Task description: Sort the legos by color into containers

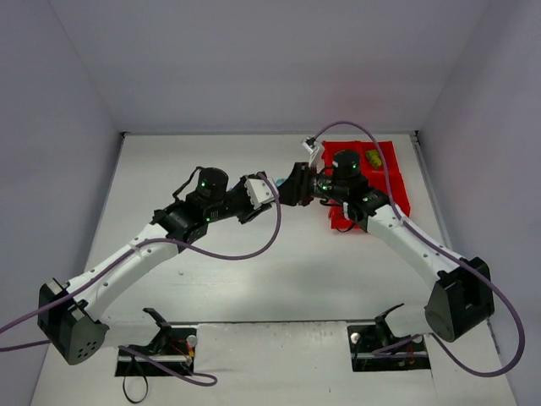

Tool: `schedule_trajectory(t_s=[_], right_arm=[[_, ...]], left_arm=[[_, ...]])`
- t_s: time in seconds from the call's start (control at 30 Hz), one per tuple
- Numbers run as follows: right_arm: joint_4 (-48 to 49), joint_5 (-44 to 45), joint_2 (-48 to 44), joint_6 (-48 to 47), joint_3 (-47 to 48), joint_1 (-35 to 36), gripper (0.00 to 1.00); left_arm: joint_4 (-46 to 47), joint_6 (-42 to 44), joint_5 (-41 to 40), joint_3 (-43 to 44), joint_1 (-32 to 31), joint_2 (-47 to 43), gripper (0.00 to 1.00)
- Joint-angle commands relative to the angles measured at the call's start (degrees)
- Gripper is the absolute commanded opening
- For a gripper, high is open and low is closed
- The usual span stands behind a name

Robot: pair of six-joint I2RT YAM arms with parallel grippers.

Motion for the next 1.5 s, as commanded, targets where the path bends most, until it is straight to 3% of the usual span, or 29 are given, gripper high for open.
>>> schedule_trajectory(t_s=[0.0, 0.33, 0.6, 0.83, 0.9, 0.93, 1.1, 1.23, 1.33, 1.47], right_arm=[[-0.74, 6.71, -4.89, -6.42, 0.55, -10.22, 0.00], [-7.13, 7.14, -7.70, -12.56, 1.15, -19.63, 0.00], [-14.28, 39.36, -5.17, -17.85, 1.07, -30.27, 0.00], [-13.67, 48.00, 4.59, -17.94, 3.18, -34.14, 0.05], [-13.40, 48.90, 7.58, -17.77, 3.62, -34.49, 0.09], [-13.22, 48.38, 8.46, -17.77, 3.80, -34.75, 0.18], [-13.22, 47.67, 12.33, -17.77, 3.97, -35.11, 0.36], [-13.31, 46.35, 11.82, -17.68, 3.97, -35.11, 0.56], [-13.05, 42.05, 9.62, -17.50, 3.80, -34.93, 0.64], [-12.61, 33.90, 3.40, -15.67, 3.01, -34.32, 0.65]], left_arm=[[-9.93, -0.44, -2.62, 2.05, 2.07, -1.31, 0.17], [-11.34, -0.70, -2.18, 2.85, 2.07, 0.01, 0.17], [-8.62, -1.14, -1.92, 1.53, 1.98, -2.53, 0.17], [-6.77, -1.32, -0.42, 0.30, 2.07, -4.47, 0.17], [-6.15, -1.41, 0.19, -0.13, 1.98, -5.08, 0.17], [-6.06, -1.32, 0.37, -0.23, 1.98, -5.26, 0.17], [-5.36, -0.97, 0.72, -0.84, 1.98, -6.14, 0.17], [-5.01, -0.88, 1.42, -1.02, 1.98, -6.41, 0.17], [-4.83, -0.79, 1.77, -1.10, 1.98, -6.58, 0.17], [-4.48, -0.53, 1.95, -1.54, 1.98, -7.02, 0.17]])
